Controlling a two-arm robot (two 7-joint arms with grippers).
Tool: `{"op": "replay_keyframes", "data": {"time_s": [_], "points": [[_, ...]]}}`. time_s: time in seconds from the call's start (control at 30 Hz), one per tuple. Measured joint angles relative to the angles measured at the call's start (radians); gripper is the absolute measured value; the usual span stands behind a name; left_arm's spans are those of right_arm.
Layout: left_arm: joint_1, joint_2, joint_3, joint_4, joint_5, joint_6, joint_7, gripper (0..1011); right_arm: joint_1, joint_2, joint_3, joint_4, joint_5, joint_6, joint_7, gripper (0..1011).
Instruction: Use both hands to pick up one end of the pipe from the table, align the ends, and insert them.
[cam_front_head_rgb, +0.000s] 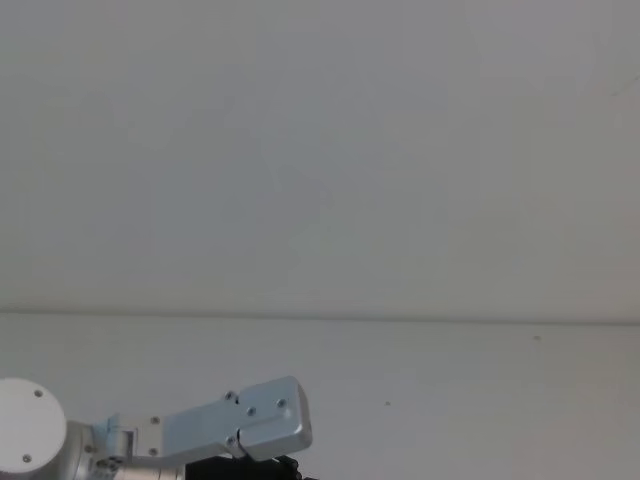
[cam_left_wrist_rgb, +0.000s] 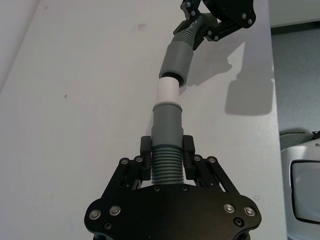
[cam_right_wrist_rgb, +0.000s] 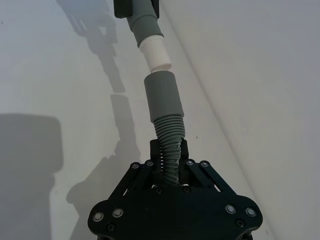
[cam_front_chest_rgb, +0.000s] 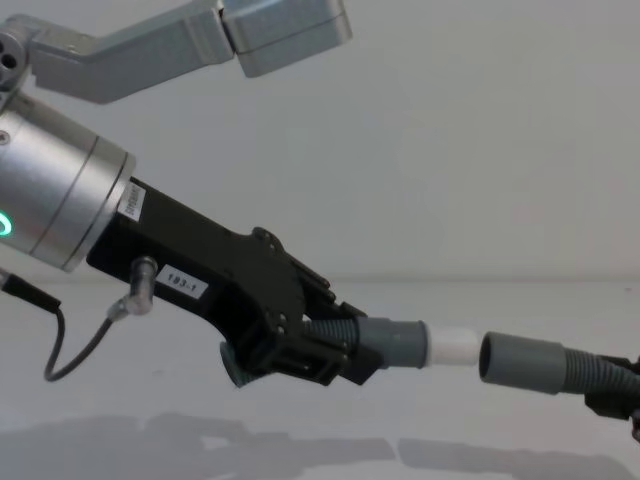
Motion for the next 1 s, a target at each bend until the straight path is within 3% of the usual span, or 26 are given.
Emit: {"op": "replay_keyframes", "data": {"time_s": [1.0], "points": [[-0.028, -0.005, 0.028, 0.016, -0.023, 0.007, 0.005, 327, -0.012, 0.012, 0.003, -0.005, 0.025, -0.005, 0.02, 157]]}}
